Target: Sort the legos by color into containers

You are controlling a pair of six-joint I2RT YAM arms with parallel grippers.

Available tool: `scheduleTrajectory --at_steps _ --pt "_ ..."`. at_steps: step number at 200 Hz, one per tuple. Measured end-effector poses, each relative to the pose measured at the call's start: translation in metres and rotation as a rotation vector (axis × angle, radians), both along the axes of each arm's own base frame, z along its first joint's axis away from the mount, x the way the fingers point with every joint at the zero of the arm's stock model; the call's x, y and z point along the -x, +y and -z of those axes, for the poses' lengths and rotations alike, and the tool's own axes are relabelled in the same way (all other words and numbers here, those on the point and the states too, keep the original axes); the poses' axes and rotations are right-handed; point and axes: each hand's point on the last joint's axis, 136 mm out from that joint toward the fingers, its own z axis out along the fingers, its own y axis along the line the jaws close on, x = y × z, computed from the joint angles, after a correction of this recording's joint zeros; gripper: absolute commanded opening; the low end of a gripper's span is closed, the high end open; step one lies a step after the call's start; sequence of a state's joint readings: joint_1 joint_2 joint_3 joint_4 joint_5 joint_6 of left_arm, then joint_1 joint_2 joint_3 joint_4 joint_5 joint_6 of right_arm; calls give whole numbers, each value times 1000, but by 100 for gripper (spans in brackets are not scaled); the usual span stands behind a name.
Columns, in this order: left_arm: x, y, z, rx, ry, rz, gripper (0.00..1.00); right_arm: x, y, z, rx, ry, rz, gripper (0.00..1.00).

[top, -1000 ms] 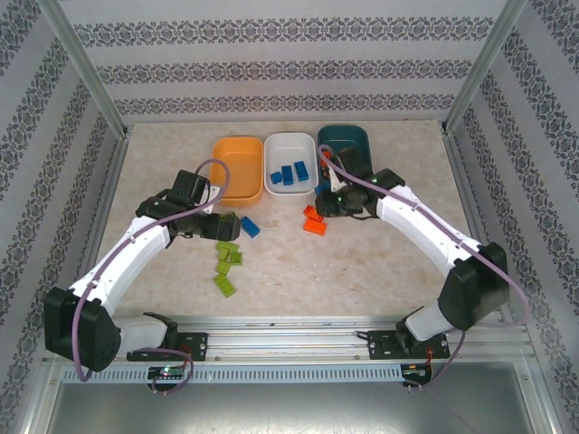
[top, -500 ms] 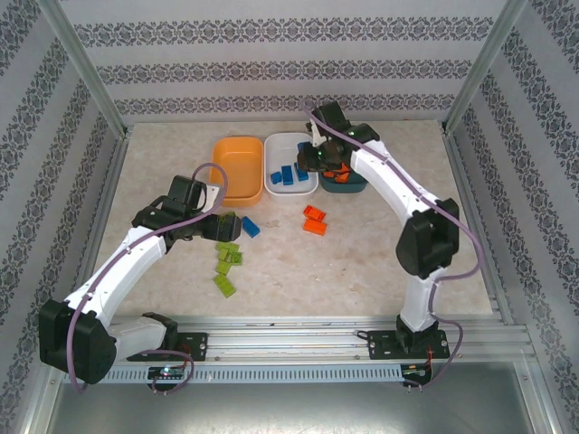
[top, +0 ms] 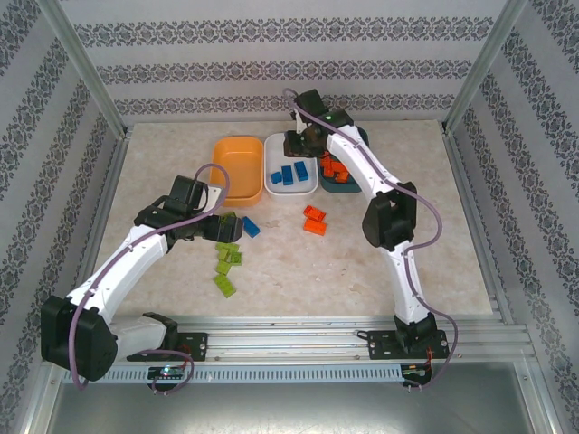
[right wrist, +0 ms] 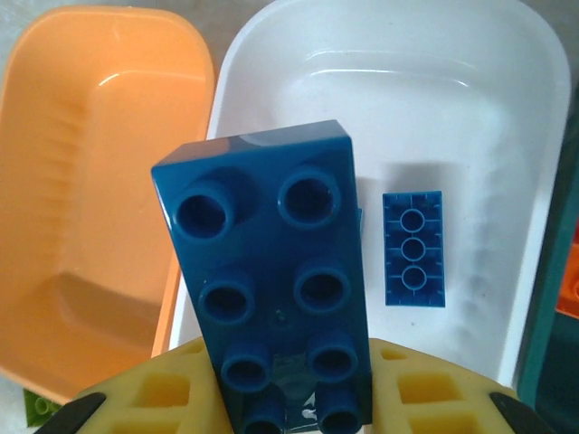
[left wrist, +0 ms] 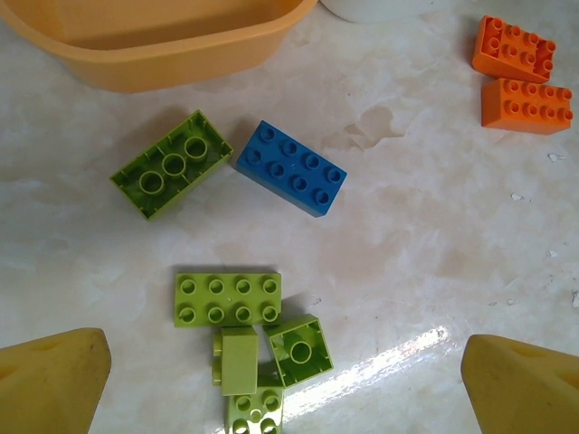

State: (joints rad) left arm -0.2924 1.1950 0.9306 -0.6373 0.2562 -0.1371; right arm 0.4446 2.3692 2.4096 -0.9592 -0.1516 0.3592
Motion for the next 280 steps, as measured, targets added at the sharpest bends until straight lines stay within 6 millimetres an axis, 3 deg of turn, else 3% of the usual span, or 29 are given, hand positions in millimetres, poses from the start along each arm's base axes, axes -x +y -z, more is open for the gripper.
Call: scheduleTrajectory --at_steps 92,135,184,219,240,256,280 --pt "0 0 13 -12 41 3 100 -10 -9 60 35 107 31 37" --pt "0 0 16 -15 52 3 100 -11 -12 62 25 119 47 50" --pt "0 0 18 -18 59 3 100 -10 -12 62 25 123 48 57" --pt "0 0 18 -18 60 4 100 -5 -13 58 21 132 45 59" --pt "0 0 19 -19 63 3 100 7 -16 43 19 131 42 61" --pt "0 0 20 -21 66 3 100 25 -20 26 18 119 36 64" --pt "0 0 20 -23 65 3 100 67 -23 0 19 89 14 71"
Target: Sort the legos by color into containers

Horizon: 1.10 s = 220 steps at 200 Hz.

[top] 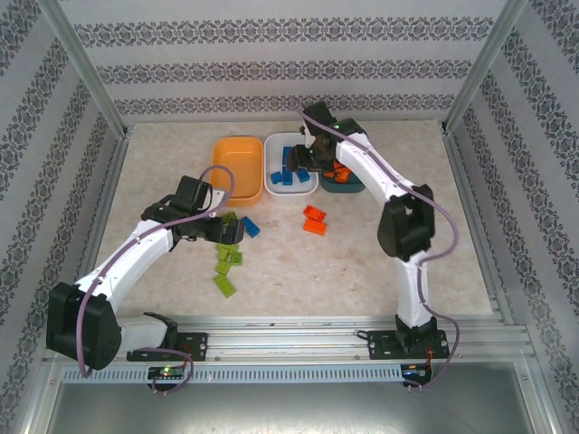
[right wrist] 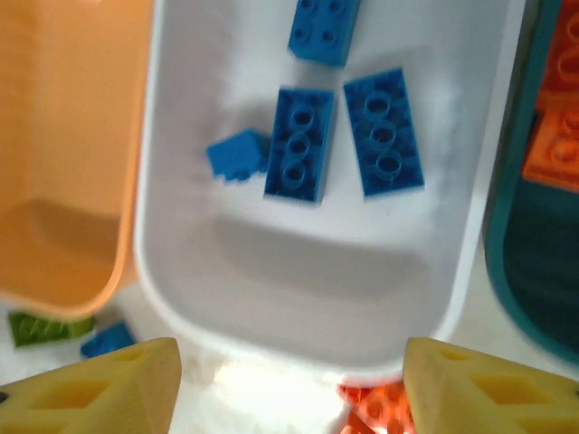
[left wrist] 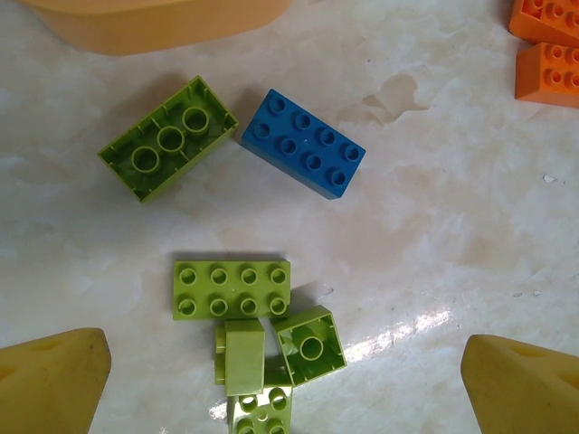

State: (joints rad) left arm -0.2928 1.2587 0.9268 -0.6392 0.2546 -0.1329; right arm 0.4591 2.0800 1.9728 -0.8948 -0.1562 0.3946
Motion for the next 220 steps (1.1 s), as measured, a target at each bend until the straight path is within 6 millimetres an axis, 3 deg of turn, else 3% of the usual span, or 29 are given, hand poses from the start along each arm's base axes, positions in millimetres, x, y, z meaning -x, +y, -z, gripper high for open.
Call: scheduleTrajectory --at_steps 16,30,82,144,181,220 --pt "0 0 0 -1 -1 2 100 29 -2 -7 -2 -14 -8 79" --pt "0 0 0 -1 -1 3 100 52 -4 -1 7 0 -15 84" --pt "0 -1 0 -2 0 4 100 97 -36 76 143 131 77 90" --pt "2 -3 1 -6 2 15 100 104 -23 102 191 122 124 92" --pt "2 -3 1 -10 0 14 100 102 -27 123 233 149 152 91" --pt "2 -3 1 -18 -2 15 100 99 -29 129 252 148 167 90"
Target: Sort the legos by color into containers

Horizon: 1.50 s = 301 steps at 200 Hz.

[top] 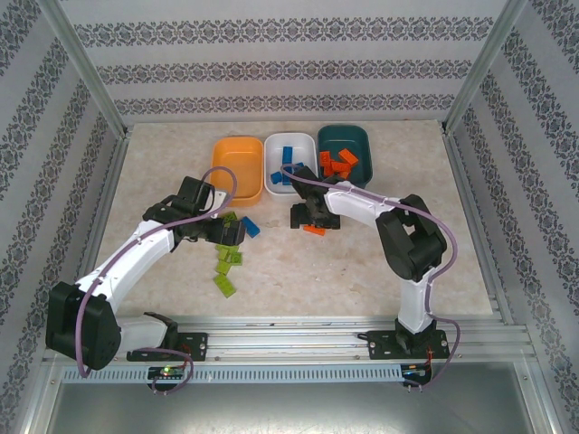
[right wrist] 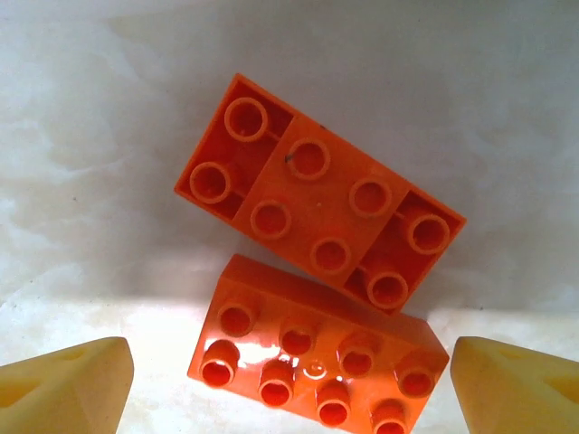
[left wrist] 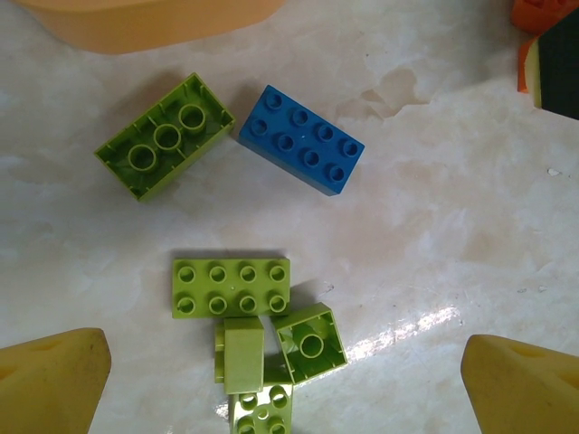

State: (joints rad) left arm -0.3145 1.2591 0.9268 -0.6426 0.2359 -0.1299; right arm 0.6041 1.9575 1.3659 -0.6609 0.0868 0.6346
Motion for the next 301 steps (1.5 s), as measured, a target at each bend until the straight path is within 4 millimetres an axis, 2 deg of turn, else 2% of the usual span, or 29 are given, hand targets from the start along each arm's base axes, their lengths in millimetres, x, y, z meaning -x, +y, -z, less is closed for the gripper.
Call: scheduleTrajectory --at_steps 66,109,139,216,245,301 --pt "0 1 0 -4 -1 -1 100 -4 -8 18 24 30 37 84" --pt "1 -1 0 -5 -2 7 100 -6 -13 20 22 29 56 76" --pt "1 -2 0 -7 -3 14 100 -6 -15 18 6 23 61 67" --pt "1 -3 0 -8 -3 16 100 -2 -16 13 -23 -8 59 65" --pt "1 -3 0 -8 -4 16 100 1 -18 -2 -37 -28 58 65" --pt "1 -2 0 -11 -5 18 100 -5 -17 -64 -105 -145 44 65"
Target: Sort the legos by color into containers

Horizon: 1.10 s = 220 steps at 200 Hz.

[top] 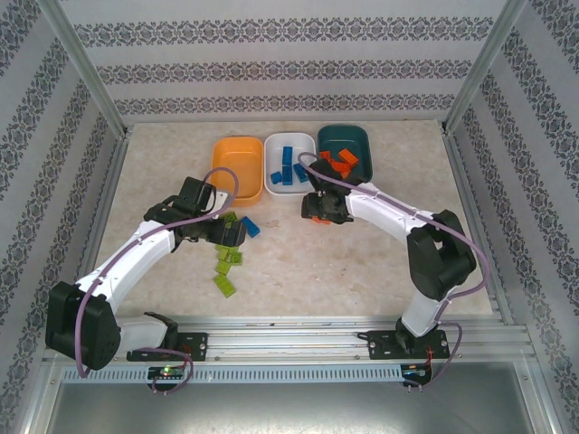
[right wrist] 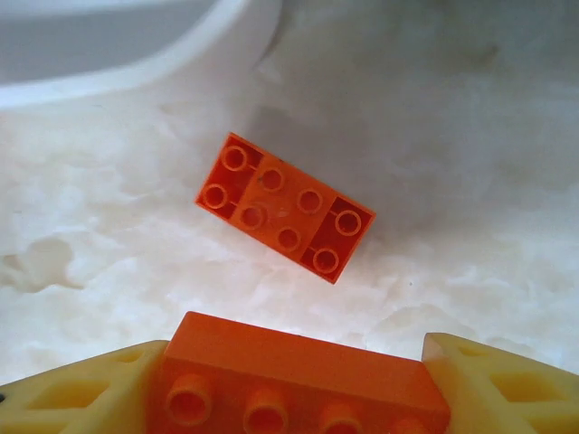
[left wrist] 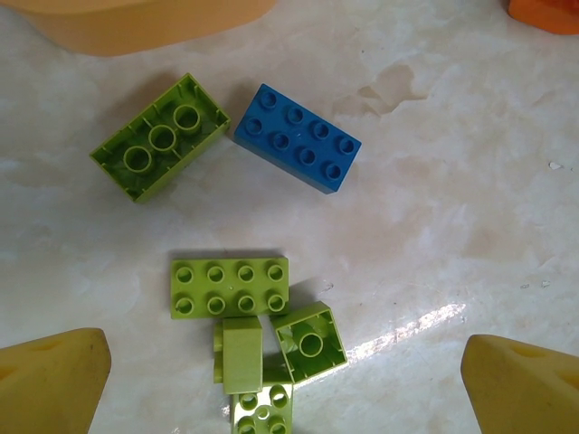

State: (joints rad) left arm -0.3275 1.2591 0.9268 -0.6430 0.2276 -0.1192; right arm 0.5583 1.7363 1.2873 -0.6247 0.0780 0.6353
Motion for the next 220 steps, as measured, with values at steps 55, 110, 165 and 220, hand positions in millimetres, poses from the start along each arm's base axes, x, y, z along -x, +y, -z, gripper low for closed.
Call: scheduleTrajectory --at_steps 55,110,165,220 --pt "0 0 1 -2 4 0 100 -56 -32 -65 -32 -130 57 65" --pt "0 0 7 -12 23 0 100 -144 -75 -85 -59 -210 151 65" --pt "1 -1 18 -34 53 10 100 -173 -93 -9 -63 -66 184 70" --pt "1 0 21 -46 61 10 100 -174 -96 9 -93 -22 192 79"
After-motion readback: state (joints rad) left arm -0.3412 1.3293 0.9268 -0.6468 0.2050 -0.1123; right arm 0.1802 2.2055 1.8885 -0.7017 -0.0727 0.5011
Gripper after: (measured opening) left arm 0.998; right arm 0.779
